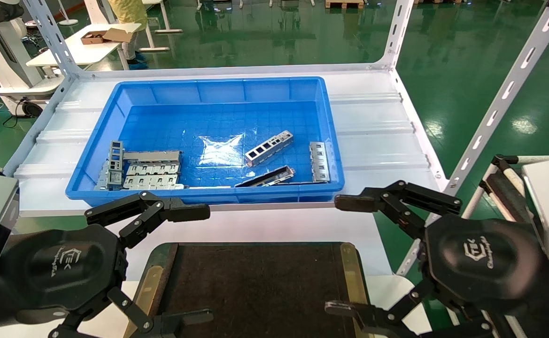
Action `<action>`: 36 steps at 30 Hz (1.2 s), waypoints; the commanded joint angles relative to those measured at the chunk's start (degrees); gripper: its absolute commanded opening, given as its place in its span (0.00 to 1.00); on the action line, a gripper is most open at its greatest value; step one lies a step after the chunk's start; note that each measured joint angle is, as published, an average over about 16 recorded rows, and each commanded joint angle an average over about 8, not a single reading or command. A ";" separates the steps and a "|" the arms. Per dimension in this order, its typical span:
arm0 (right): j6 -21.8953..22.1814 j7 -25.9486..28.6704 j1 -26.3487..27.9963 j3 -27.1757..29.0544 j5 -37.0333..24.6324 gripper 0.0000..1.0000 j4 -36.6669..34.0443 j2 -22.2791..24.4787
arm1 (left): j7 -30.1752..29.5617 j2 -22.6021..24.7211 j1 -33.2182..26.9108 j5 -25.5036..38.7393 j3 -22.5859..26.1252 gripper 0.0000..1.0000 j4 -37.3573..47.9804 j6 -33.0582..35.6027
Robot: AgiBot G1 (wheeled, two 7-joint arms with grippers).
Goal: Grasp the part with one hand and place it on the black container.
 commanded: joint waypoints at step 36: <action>-0.93 1.26 -0.61 2.42 -1.59 1.00 0.29 -0.92 | -0.08 0.07 -0.19 0.13 0.04 1.00 0.18 -0.25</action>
